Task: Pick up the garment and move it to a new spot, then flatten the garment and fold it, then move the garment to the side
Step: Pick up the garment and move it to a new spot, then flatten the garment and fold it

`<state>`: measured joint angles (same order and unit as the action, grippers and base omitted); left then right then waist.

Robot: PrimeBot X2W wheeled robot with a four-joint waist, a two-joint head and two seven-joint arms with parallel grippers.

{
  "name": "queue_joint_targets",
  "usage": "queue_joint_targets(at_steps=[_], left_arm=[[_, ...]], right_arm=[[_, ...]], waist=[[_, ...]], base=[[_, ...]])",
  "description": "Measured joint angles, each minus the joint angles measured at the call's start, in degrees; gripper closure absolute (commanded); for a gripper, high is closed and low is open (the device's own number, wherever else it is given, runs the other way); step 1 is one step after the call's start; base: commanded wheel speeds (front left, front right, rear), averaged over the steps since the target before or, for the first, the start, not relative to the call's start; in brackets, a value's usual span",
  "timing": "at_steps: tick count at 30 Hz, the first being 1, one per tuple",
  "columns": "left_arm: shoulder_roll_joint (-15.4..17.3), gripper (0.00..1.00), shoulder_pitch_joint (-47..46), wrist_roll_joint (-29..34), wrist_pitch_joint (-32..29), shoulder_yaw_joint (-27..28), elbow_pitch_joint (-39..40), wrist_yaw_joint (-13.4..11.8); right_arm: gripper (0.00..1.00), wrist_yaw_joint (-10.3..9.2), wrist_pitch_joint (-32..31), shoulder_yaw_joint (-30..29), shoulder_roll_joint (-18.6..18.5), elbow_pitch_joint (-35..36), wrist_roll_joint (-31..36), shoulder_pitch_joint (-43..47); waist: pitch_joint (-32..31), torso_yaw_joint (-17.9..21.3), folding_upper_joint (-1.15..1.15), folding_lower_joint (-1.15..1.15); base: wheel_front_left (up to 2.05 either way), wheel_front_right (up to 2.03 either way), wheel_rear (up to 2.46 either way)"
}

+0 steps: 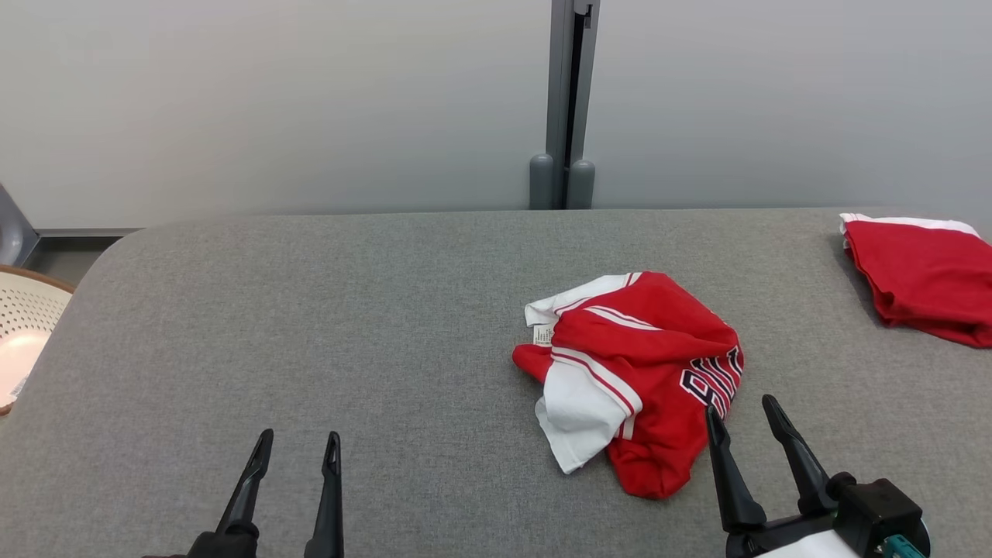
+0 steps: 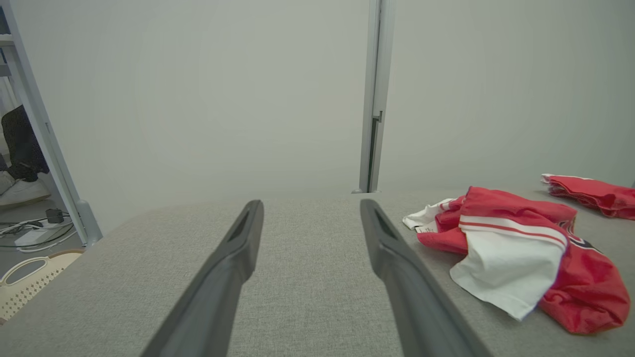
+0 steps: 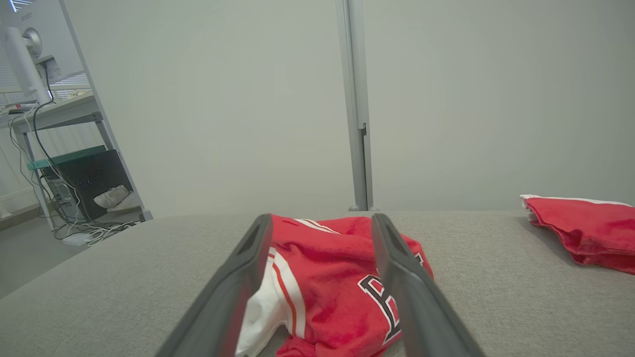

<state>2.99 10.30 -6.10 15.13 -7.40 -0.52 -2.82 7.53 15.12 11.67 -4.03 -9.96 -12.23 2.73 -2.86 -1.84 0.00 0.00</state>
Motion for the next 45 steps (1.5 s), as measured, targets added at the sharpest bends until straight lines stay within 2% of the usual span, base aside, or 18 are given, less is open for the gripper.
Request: queue_joint_targets(at_steps=[6,18,26,30,33,37,39,45], left_arm=[[-0.1,0.0,0.0,-0.1,0.0,1.1,-0.6,0.4],[-0.2,0.0,-0.1,-0.5,0.0,-0.1,-1.9,0.5],[0.0,0.0,-7.1,3.0,0.0,-3.2,-6.1,7.1],[0.0,0.0,-12.9,-3.9,0.0,-6.5,-11.8,9.5],[-0.1,0.0,-18.9,-10.7,0.0,-12.6,-16.8,10.1],[-0.2,0.0,-28.7,-18.7,0.0,-23.3,-22.7,10.2],[0.1,0.0,-33.1,-21.1,0.0,-26.0,-25.4,10.3],[2.1,0.0,-41.2,-25.1,0.0,-29.7,-33.4,10.3]], right_arm=[[0.0,0.0,0.0,-0.4,0.6,-0.1,0.5,0.0],[0.0,0.0,0.0,-0.3,0.8,-1.5,-0.7,0.3],[0.0,0.0,0.0,-0.6,0.4,-0.8,-0.8,-0.6],[0.0,0.0,0.0,-0.9,-0.2,-0.4,-0.8,-1.6],[0.0,0.0,0.0,-0.9,-0.4,0.5,-0.7,-3.2],[0.0,0.0,0.0,-1.0,-0.7,1.5,-0.7,-5.5],[0.0,-0.01,0.0,-0.9,-0.8,1.7,-0.7,-6.2],[0.0,-0.01,0.0,-0.8,-0.9,2.4,-0.7,-8.1]], waist=[[-0.3,0.2,0.0,0.0],[0.0,0.8,0.0,0.0],[1.9,1.7,0.0,0.0],[3.8,2.7,0.0,0.0],[6.0,3.6,0.0,0.0],[9.6,5.0,0.0,0.0],[11.4,5.7,0.0,0.0],[15.5,8.5,0.0,0.0]], base=[[0.0,0.0,0.0],[0.0,0.0,0.0],[0.0,0.0,0.0],[0.0,0.0,0.0],[0.0,0.0,0.0],[0.0,0.0,0.0],[0.0,0.0,0.0],[0.0,0.0,0.0]])
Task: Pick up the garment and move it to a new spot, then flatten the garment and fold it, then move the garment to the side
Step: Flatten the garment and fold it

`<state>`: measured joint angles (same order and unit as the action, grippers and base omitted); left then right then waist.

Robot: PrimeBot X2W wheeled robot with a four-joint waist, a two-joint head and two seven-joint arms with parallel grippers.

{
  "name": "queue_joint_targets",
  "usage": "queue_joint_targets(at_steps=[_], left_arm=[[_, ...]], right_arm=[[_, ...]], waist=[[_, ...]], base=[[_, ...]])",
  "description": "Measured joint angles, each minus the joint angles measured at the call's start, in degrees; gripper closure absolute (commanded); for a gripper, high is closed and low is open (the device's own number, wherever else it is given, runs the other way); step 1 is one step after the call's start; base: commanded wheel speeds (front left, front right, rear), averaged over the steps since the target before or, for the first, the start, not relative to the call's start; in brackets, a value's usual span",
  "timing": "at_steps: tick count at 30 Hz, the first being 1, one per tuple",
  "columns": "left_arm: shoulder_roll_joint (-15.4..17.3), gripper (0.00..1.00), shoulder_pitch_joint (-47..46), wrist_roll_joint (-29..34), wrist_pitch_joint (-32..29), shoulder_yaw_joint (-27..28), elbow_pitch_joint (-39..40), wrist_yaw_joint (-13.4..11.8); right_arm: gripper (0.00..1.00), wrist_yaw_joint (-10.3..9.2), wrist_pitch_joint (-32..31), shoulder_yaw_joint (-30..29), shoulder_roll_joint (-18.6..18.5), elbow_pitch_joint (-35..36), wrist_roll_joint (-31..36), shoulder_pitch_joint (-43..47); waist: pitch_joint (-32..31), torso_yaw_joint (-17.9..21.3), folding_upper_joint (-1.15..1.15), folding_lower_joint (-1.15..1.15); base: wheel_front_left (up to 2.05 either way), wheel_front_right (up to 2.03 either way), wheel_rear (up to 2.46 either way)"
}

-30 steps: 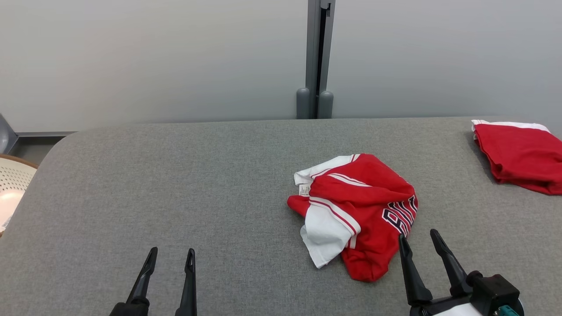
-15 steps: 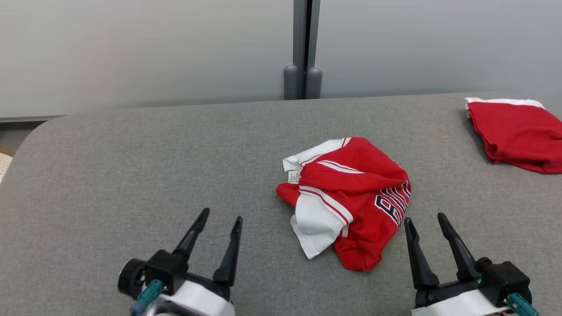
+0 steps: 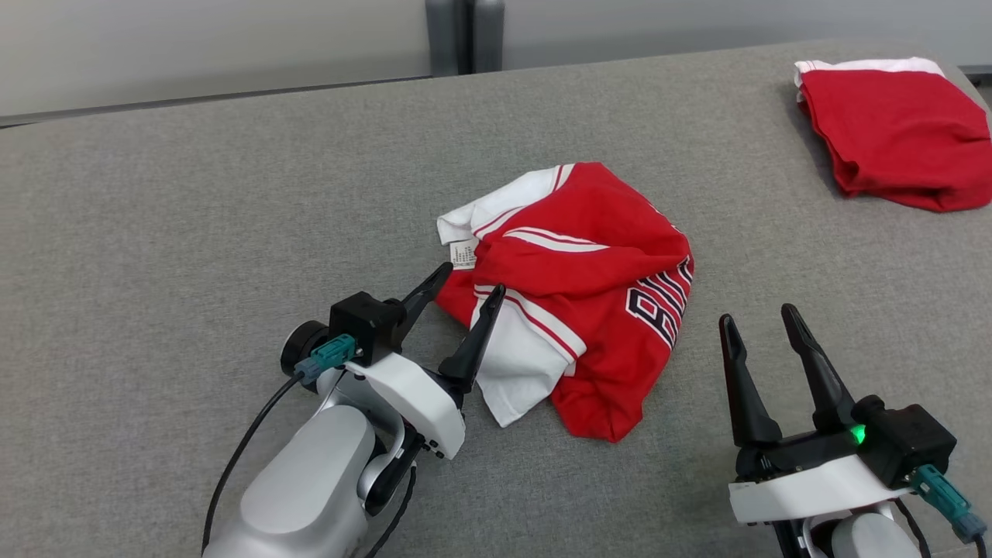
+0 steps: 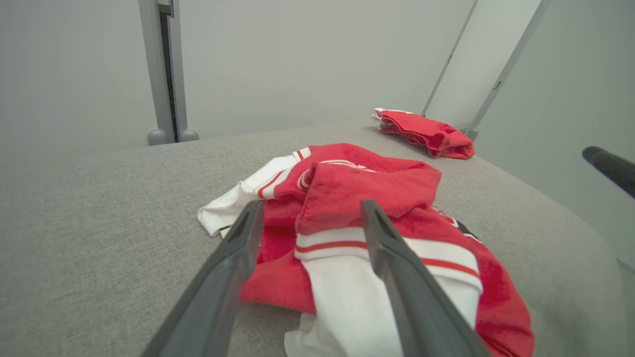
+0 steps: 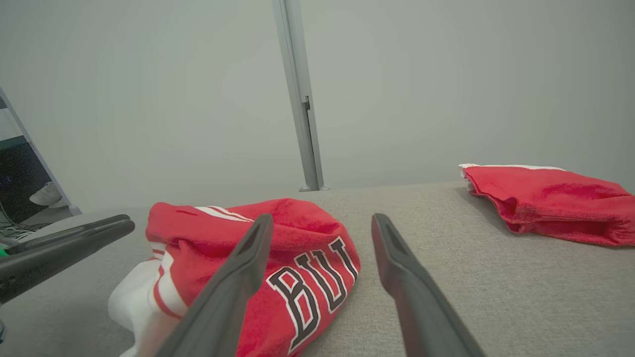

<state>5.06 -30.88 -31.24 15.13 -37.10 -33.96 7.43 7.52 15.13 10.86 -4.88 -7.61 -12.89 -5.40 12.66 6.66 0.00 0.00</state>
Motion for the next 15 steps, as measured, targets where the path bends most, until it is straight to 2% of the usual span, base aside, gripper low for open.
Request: queue_joint_targets(at_steps=[4,10,11,12,13,15], left_arm=[[0.2,0.0,-2.3,-2.1,0.0,-3.0,-3.0,0.0],[1.5,0.0,-4.1,-4.2,0.0,-6.2,-2.8,0.0],[1.7,0.28,-4.4,-4.2,0.0,-6.7,-2.3,0.0],[1.9,0.91,-4.6,-4.2,0.0,-7.3,-1.5,0.0],[2.2,1.0,-4.9,-4.3,0.0,-8.3,-0.9,0.0],[3.1,1.0,-4.8,-4.8,0.0,-11.1,-0.4,0.0]], right_arm=[[0.0,0.0,0.0,-0.7,0.0,0.3,0.0,-0.2],[0.0,0.0,0.0,-0.6,0.1,0.2,0.0,-0.2],[0.0,0.0,0.0,-0.6,0.1,0.1,0.0,-0.2],[0.0,0.0,0.0,-0.5,0.2,0.1,0.0,-0.2],[0.0,0.0,0.0,-0.4,0.2,0.0,0.0,-0.2],[0.0,0.0,0.0,-0.3,0.3,-0.2,0.0,-0.1]], waist=[[1.4,1.6,0.0,0.0],[1.5,2.5,0.0,0.0],[1.5,2.6,0.0,0.0],[1.4,2.7,0.0,0.0],[1.3,2.8,0.0,0.0],[1.0,3.0,0.0,0.0]], base=[[0.0,0.0,0.0],[0.0,0.0,0.0],[0.0,0.0,0.0],[0.0,0.0,0.0],[0.0,0.0,0.0],[0.0,0.0,0.0]])
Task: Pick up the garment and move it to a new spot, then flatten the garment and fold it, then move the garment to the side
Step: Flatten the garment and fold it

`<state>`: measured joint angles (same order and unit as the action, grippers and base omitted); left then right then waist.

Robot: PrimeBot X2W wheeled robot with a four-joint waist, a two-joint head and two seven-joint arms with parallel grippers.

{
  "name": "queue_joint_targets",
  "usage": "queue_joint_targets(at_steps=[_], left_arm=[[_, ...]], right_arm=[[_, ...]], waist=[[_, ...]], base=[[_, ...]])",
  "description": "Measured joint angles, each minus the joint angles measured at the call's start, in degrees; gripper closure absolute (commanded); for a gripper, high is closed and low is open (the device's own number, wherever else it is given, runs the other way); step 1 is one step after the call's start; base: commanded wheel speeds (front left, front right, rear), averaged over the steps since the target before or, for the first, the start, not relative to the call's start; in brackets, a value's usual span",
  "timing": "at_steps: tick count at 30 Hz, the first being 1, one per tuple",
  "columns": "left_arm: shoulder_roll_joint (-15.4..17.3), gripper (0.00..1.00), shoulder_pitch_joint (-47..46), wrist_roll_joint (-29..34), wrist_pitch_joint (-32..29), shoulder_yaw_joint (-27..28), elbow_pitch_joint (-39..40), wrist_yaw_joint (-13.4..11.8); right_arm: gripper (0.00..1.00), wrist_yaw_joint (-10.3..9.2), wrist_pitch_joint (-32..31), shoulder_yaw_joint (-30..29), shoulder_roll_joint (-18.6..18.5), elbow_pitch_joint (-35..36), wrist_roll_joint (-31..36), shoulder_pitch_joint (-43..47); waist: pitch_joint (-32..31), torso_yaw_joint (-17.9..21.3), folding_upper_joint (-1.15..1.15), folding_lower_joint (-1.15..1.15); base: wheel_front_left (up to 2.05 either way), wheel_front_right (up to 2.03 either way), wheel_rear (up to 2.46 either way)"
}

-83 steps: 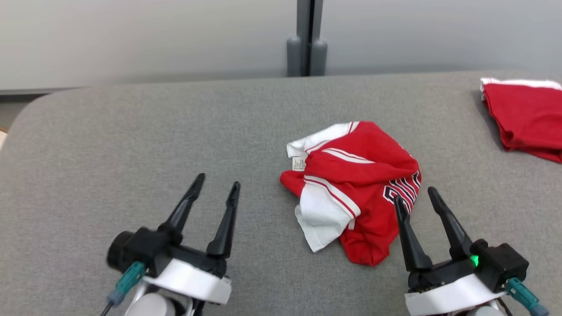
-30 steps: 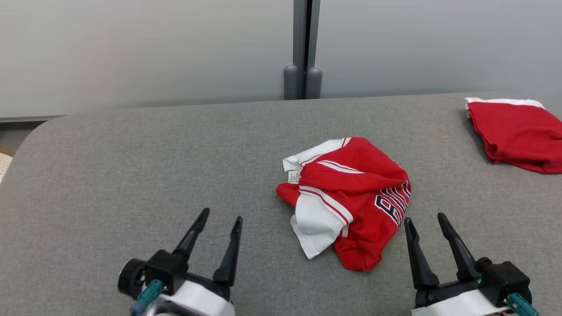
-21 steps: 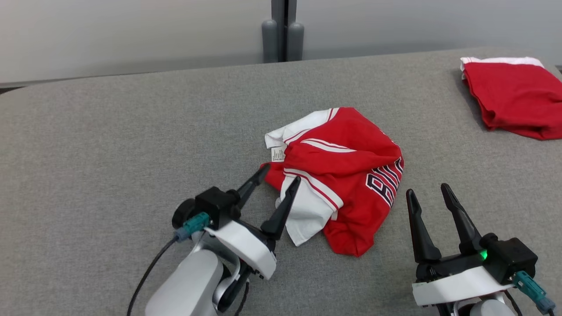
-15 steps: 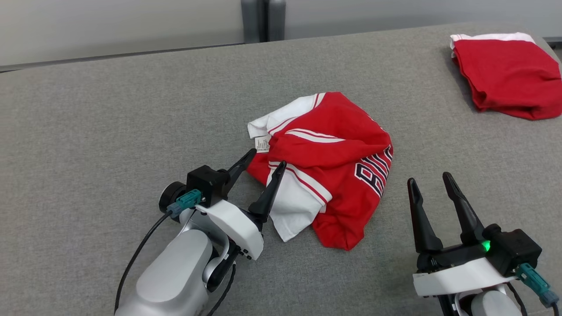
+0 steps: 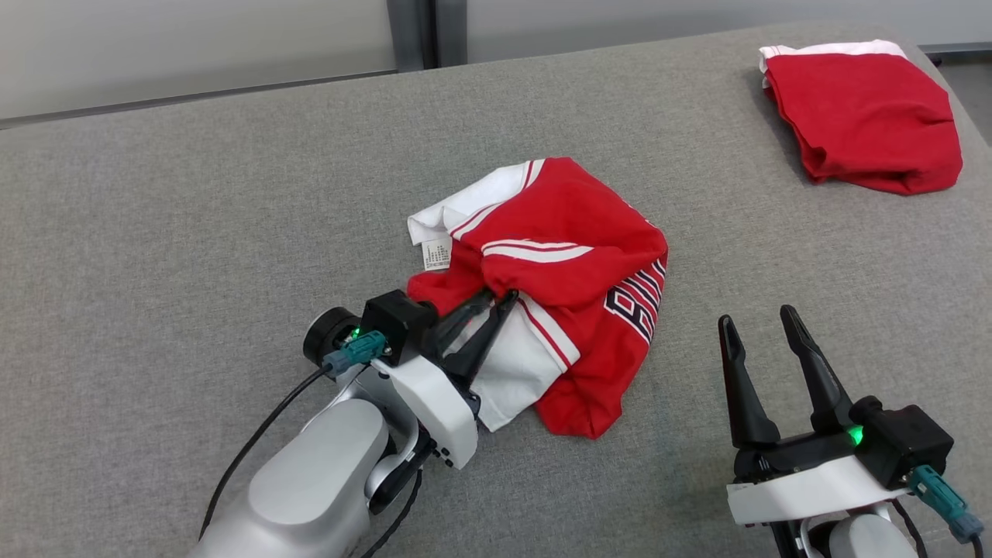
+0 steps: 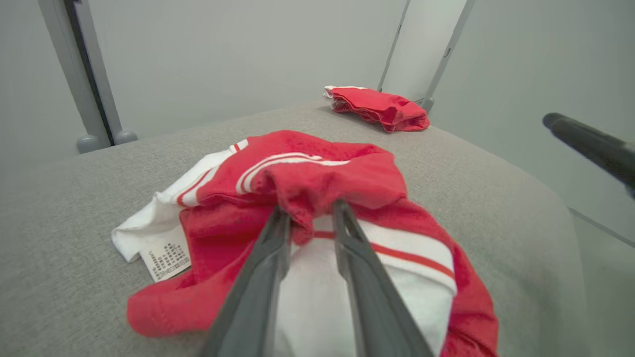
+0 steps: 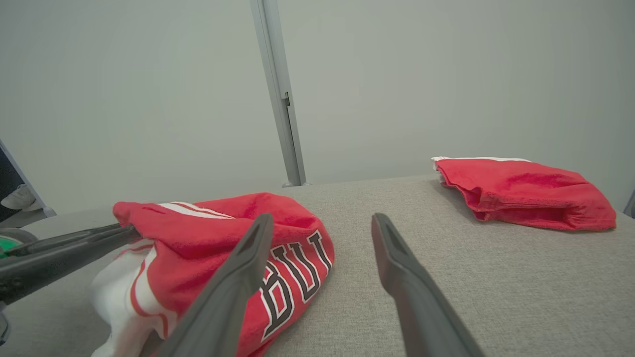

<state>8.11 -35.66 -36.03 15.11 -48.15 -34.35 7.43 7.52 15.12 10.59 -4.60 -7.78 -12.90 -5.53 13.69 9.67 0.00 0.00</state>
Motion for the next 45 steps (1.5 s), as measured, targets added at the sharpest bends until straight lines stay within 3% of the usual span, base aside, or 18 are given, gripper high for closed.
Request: queue_joint_targets(at_steps=[9,14,21,28,32,37,42,45], left_arm=[[1.3,1.0,-0.5,-5.1,0.0,-3.3,8.1,0.0],[1.7,1.0,-8.1,-13.2,-2.5,-5.1,13.0,0.0],[0.0,1.0,-25.3,-22.7,-7.4,2.0,14.5,0.0],[0.9,1.0,-33.5,-24.1,-7.6,7.3,14.6,-1.2],[4.3,1.0,-28.1,-25.6,-7.6,8.6,15.8,-3.3],[12.6,1.0,-6.8,-29.7,-6.2,10.1,22.5,-8.3],[16.7,1.0,9.5,-33.5,-2.0,13.5,27.1,-10.6],[17.5,1.0,17.0,-34.7,-0.8,17.2,28.7,-11.4]], right_arm=[[0.0,0.0,0.0,0.4,0.7,-0.5,0.0,0.3],[0.0,0.0,0.0,1.1,1.4,-0.7,-0.2,-0.1],[0.0,0.0,0.0,0.6,1.7,-0.6,-2.2,-0.3],[0.0,0.0,0.0,-1.0,1.7,-0.7,-3.1,1.0],[0.0,-0.01,0.0,-2.2,1.7,-0.2,-2.4,1.2],[0.0,-0.01,0.0,-4.4,1.7,0.3,-1.1,1.9],[0.0,-0.01,0.0,-4.7,1.7,-1.9,0.2,2.8],[0.0,0.0,0.0,-4.8,1.8,-3.3,0.5,2.8]], waist=[[-1.5,1.6,0.0,0.0],[-2.4,3.9,0.0,0.0],[-2.6,7.6,0.0,0.0],[-4.3,7.4,0.0,0.0],[-4.7,5.5,0.0,0.0],[-4.0,2.0,0.0,0.0],[-3.1,-0.8,0.0,0.0],[-2.4,-1.6,0.0,0.0]], base=[[0.0,0.0,0.0],[0.0,0.0,0.0],[0.0,0.0,0.0],[0.0,0.0,0.0],[0.0,0.0,0.0],[0.0,0.0,0.0],[0.0,0.0,0.0],[0.0,0.0,0.0]])
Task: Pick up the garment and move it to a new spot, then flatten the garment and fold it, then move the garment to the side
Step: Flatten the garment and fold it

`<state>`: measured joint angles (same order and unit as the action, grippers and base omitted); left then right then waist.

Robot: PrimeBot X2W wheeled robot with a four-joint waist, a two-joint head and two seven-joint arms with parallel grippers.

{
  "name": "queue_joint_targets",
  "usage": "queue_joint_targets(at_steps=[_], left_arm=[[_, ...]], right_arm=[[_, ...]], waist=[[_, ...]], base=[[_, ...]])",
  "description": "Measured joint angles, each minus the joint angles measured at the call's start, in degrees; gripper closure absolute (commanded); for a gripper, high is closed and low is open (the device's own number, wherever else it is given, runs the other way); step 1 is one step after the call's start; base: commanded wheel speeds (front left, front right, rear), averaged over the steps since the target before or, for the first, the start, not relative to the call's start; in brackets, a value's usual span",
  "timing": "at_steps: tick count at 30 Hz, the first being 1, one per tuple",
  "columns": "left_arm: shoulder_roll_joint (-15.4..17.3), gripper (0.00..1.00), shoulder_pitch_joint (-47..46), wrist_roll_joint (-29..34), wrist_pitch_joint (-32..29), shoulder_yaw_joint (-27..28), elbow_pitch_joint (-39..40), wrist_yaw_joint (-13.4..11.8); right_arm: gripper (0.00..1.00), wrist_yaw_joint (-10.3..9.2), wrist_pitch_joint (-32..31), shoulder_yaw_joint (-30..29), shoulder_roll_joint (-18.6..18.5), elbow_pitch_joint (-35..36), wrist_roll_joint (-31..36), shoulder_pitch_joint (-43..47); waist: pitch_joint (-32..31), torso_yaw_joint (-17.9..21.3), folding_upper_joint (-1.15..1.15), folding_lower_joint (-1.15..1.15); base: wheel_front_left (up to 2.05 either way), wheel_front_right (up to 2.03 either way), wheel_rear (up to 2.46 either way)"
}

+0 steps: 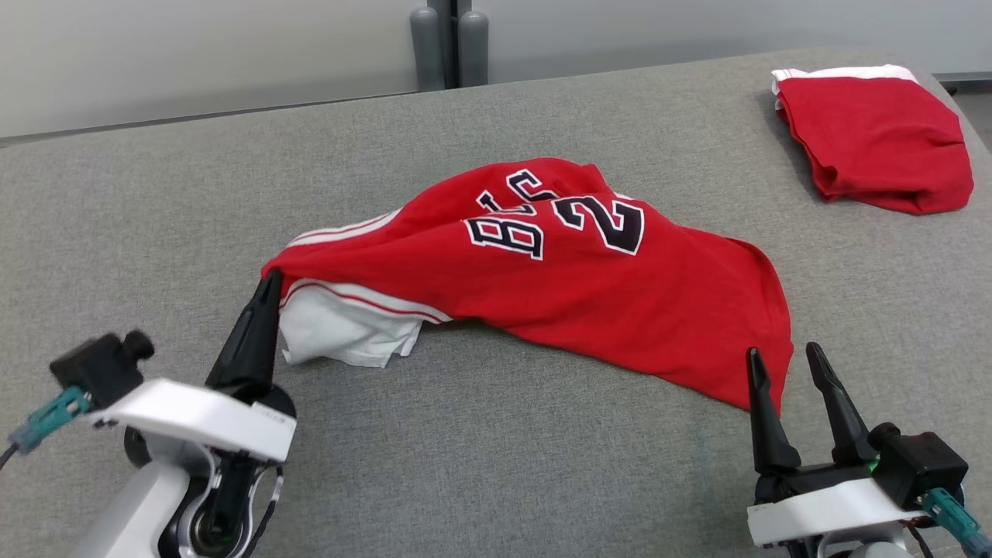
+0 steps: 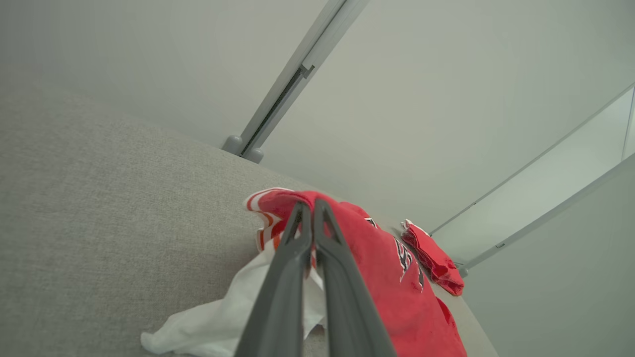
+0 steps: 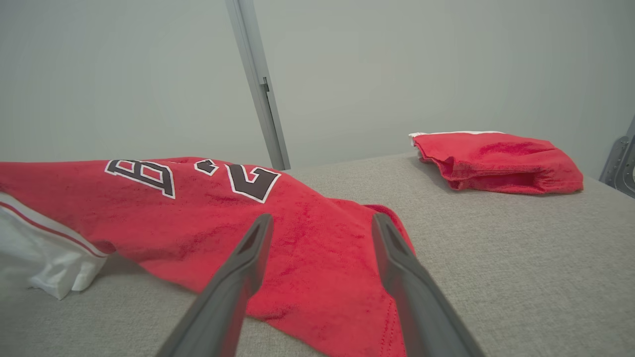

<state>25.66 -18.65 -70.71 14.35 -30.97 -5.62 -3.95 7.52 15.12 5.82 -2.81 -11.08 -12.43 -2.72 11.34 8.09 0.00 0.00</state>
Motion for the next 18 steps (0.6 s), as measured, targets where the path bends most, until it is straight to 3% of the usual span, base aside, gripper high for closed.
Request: queue_joint_targets(at_steps=[8,15,16,18], left_arm=[[-1.4,1.0,16.8,4.2,0.7,13.4,9.2,-0.7],[-3.0,1.0,21.9,10.2,0.7,14.3,11.3,-0.8],[-3.8,0.6,21.7,11.2,0.7,14.3,10.8,-1.1],[-5.8,0.0,20.8,14.1,0.7,14.4,9.2,-1.3]], right_arm=[[0.0,-0.01,0.0,-2.5,-0.3,-0.6,0.2,0.4],[0.0,0.0,0.0,-1.6,-1.1,-2.7,0.5,0.8],[0.0,0.0,0.0,-1.5,-1.2,-3.7,0.5,0.7],[0.0,0.0,0.0,-1.0,-1.7,-5.3,0.5,0.4]], waist=[[0.9,-1.8,0.0,0.0],[1.2,-4.5,0.0,0.0],[1.3,-4.8,0.0,0.0],[1.2,-5.3,0.0,0.0]], base=[[0.0,0.0,0.0],[0.0,0.0,0.0],[0.0,0.0,0.0],[0.0,0.0,0.0]])
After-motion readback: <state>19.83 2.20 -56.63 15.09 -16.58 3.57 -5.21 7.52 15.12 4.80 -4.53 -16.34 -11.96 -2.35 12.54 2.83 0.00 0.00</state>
